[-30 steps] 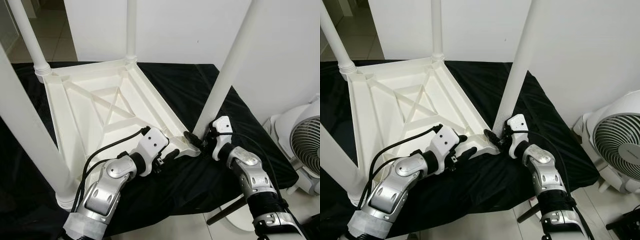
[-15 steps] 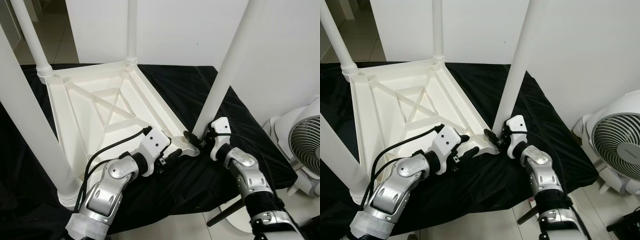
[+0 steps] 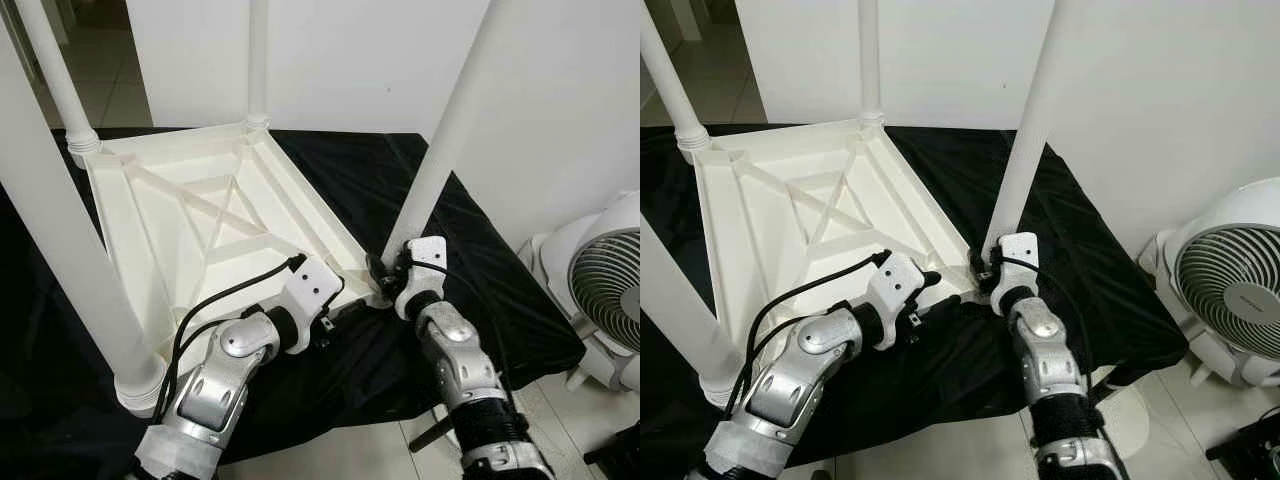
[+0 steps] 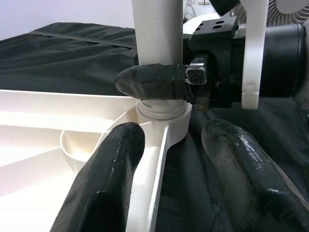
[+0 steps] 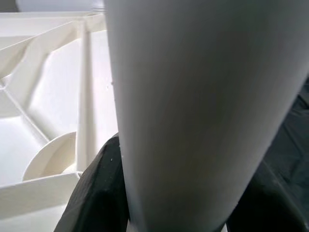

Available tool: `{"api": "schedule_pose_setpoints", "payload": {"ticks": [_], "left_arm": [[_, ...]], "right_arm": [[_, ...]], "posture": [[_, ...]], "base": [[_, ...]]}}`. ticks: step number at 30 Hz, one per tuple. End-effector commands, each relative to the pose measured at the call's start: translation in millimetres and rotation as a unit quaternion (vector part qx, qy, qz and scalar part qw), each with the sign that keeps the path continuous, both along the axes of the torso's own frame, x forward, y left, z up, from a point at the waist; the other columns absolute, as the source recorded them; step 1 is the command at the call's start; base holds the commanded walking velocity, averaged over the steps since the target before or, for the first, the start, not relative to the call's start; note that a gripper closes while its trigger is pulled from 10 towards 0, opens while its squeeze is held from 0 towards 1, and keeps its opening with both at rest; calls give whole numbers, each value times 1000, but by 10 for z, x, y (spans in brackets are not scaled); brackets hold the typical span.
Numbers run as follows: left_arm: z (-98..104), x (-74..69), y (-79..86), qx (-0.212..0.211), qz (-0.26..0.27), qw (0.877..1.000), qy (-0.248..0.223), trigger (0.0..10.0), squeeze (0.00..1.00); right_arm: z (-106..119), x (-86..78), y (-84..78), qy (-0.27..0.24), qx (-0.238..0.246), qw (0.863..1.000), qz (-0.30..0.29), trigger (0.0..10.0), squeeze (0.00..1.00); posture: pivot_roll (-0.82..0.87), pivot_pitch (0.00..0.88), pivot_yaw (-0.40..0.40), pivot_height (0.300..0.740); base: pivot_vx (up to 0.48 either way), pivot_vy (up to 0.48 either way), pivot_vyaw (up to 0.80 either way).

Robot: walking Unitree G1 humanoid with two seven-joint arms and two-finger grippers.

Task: Building children table

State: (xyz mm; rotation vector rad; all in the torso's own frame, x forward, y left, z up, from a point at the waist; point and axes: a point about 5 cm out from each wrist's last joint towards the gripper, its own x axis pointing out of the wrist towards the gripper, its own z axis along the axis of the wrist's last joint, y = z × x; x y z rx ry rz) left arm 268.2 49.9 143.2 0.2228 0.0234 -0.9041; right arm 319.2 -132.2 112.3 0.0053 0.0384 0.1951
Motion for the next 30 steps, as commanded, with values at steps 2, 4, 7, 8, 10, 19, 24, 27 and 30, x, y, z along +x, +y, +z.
{"api": "schedule_pose_setpoints", "payload": {"ticks": [2,4,7,8,10,19,24,27,30], "left_arm": [[11,34,-8,-3,32,999,-10,10000,0],[14,32,-15,-5,32,999,-11,10000,0],[13,29,-13,-5,33,999,-12,10000,0],[13,29,-13,-5,33,999,-12,10000,0],[9,23,-2,-4,33,999,-12,10000,0],[1,15,17,-1,33,999,-13,10000,0],[-3,6,16,-1,32,999,-13,10000,0],[-6,-2,11,-1,32,999,-13,10000,0],[-15,-16,0,-2,29,1000,-11,10000,0]], "right_arm": [[-193,-45,-36,46,-15,998,-48,0,0],[-208,-88,123,46,-2,997,-62,0,0],[-200,-129,249,50,12,997,-57,0,0],[-200,-129,249,50,12,997,-57,0,0],[-172,-133,268,48,22,997,-56,0,0],[-110,-105,194,32,25,998,-51,10000,1000],[-24,-100,104,2,25,999,-27,10000,1000],[-8,-111,74,-3,27,1000,-15,10000,1000],[21,-156,8,-14,22,999,44,10000,1000]], "posture": [[107,0,-104,740],[112,0,-104,740],[114,0,-103,740],[114,0,-103,740],[117,0,-99,740],[122,0,-92,740],[116,0,-91,740],[114,0,-92,740],[109,0,-95,740]], "base": [[0,0,0],[0,0,0],[0,0,0],[0,0,0],[0,0,0],[0,0,0],[0,0,0],[0,0,0],[0,0,0]]}}
